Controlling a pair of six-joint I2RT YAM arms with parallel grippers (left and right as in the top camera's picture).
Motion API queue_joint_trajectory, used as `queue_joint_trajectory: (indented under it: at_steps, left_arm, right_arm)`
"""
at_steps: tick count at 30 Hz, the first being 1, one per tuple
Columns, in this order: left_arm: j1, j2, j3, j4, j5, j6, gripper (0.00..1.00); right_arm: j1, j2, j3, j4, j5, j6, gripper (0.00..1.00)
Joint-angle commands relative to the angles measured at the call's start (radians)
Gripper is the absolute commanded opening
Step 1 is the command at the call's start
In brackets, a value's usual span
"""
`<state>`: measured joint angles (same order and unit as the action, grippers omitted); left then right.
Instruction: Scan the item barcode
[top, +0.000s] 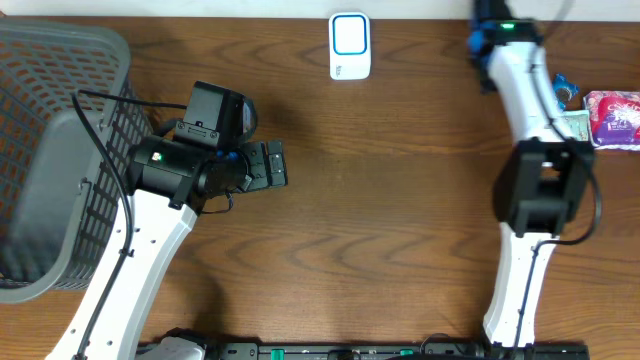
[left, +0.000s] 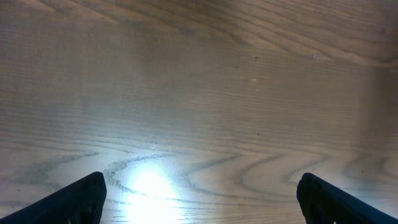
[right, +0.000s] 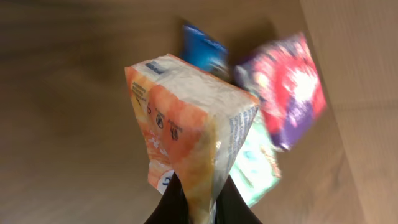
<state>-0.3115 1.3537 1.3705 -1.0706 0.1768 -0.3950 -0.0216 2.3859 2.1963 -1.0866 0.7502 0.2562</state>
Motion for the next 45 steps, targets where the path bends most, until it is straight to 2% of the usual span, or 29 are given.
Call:
queue_joint_trajectory:
  at_steps: [1, 3, 4, 5, 6, 8, 11, 14, 17, 25, 29, 31, 35, 39, 45]
  left_arm:
    - [0.003, -0.002, 0.006, -0.002, -0.013, 0.002, 0.98]
    - [0.003, -0.002, 0.006, -0.002, -0.013, 0.002, 0.98]
    - [0.003, -0.002, 0.006, -0.002, -0.013, 0.002, 0.98]
    - [0.003, -0.002, 0.006, -0.002, -0.013, 0.002, 0.98]
    - [0.003, -0.002, 0.006, -0.002, -0.013, 0.002, 0.98]
    - [0.003, -0.002, 0.006, -0.002, -0.013, 0.002, 0.98]
    - [0.003, -0.002, 0.006, -0.002, -0.013, 0.002, 0.98]
    - [0.003, -0.002, 0.006, -0.002, -0.013, 0.002, 0.98]
    - [0.003, -0.002, 0.006, -0.002, -0.013, 0.002, 0.98]
    - [0.003, -0.002, 0.006, -0.002, -0.013, 0.002, 0.98]
    - [0.003, -0.002, 0.006, -0.002, -0.013, 0.002, 0.98]
    - [0.003, -0.002, 0.006, -0.002, -0.013, 0.002, 0.98]
    - [0.003, -0.002, 0.006, -0.002, -0.013, 0.002, 0.98]
    - [0.003, -0.002, 0.006, -0.002, -0.013, 0.002, 0.98]
    - [0.003, -0.002, 0.006, -0.002, -0.013, 0.002, 0.98]
  right_arm:
    - [-0.061, -0.020, 0.014, -0.033, -0.040, 0.077, 0.01]
    - [-0.097, -0.020, 0.014, -0.049, -0.061, 0.081, 0.02]
    - [-0.113, -0.020, 0.014, -0.051, -0.076, 0.081, 0.06]
    - [-0.129, -0.020, 0.013, -0.052, -0.102, 0.080, 0.13]
    - [-0.141, -0.020, 0.012, -0.052, -0.123, 0.080, 0.30]
    - [-0.161, -0.020, 0.012, -0.060, -0.152, 0.080, 0.49]
    - [-0.183, -0.020, 0.012, -0.081, -0.162, 0.089, 0.58]
    - [-0.193, -0.020, 0.012, -0.108, -0.162, 0.088, 0.84]
    - [-0.194, -0.030, 0.012, -0.163, -0.161, 0.115, 0.98]
    - [-0.194, -0.158, 0.012, -0.240, -0.211, 0.267, 0.99]
    - [-0.193, -0.320, 0.012, -0.285, -0.354, 0.267, 0.99]
    - [-0.190, -0.409, 0.012, -0.372, -0.522, 0.267, 0.99]
    - [-0.148, -0.508, 0.009, -0.503, -0.593, 0.253, 0.99]
    - [-0.068, -0.636, -0.069, -0.519, -0.587, 0.201, 0.98]
    - [0.048, -0.939, -0.357, -0.437, -0.585, 0.184, 0.99]
